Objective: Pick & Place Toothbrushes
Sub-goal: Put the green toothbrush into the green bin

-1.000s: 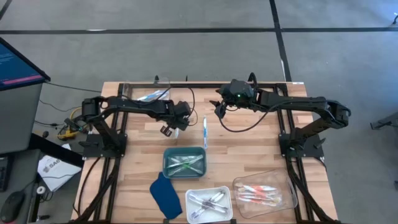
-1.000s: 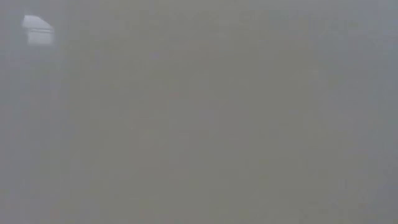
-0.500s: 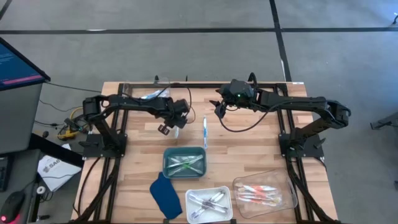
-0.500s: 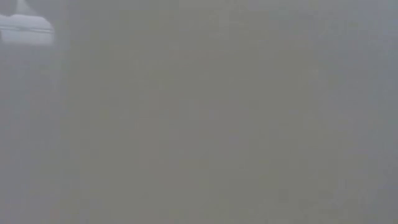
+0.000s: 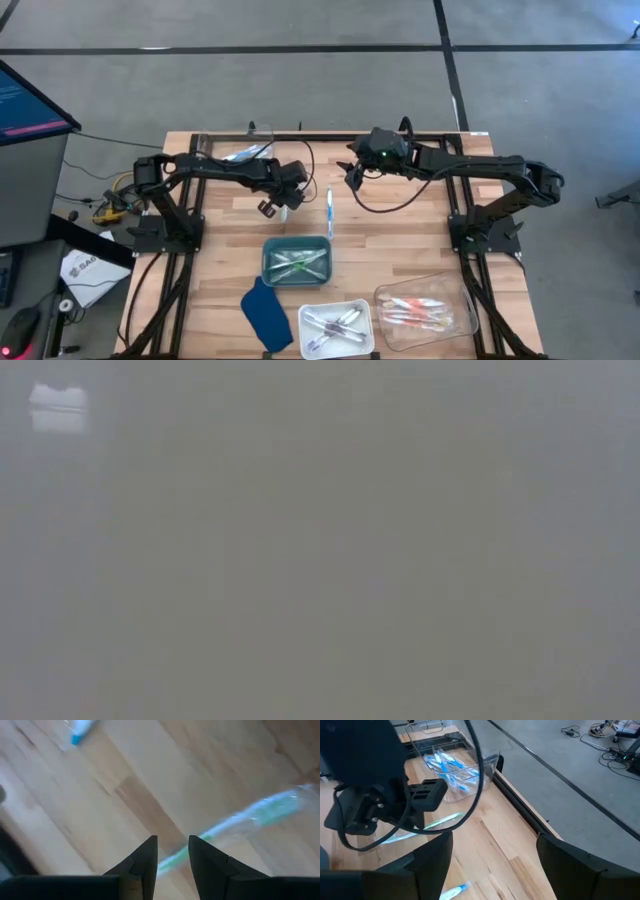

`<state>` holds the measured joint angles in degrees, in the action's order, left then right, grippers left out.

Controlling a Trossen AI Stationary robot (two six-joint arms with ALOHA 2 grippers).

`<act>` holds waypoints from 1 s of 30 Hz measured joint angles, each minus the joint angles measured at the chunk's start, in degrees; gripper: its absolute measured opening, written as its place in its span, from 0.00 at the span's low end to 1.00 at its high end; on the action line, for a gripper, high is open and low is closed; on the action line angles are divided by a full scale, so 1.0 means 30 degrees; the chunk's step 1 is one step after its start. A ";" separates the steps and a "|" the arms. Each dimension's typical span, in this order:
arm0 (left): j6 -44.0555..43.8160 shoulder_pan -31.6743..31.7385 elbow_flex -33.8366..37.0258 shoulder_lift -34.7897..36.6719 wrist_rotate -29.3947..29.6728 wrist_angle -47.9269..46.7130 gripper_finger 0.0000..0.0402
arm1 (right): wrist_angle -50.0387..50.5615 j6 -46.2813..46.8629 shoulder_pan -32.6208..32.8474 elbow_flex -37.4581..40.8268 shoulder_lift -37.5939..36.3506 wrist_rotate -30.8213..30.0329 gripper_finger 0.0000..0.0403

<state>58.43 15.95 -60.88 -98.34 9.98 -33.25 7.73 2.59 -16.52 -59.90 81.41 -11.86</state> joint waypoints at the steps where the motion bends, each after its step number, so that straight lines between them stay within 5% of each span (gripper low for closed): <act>1: 0.0356 0.0006 0.0000 0.0004 0.0000 0.0280 0.26 | 0.0000 0.0000 0.0001 0.0000 0.0000 0.0000 0.70; 7: 0.4026 -0.0091 0.0000 -0.0003 -0.0044 0.0669 0.26 | 0.0000 0.0000 0.0001 0.0000 0.0000 0.0000 0.70; 24: 0.2055 0.0715 0.0000 0.0062 -0.0145 0.1287 0.26 | 0.0133 0.0007 0.0132 0.0000 0.0000 0.0003 0.70; 30: 0.5401 0.0807 0.0000 -0.0034 -0.0305 0.0696 0.29 | 0.0144 0.0015 0.0126 0.0000 0.0000 0.0000 0.70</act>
<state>74.63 18.37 -60.88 -98.44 9.06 -31.16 8.16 2.63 -16.14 -59.90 81.41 -11.86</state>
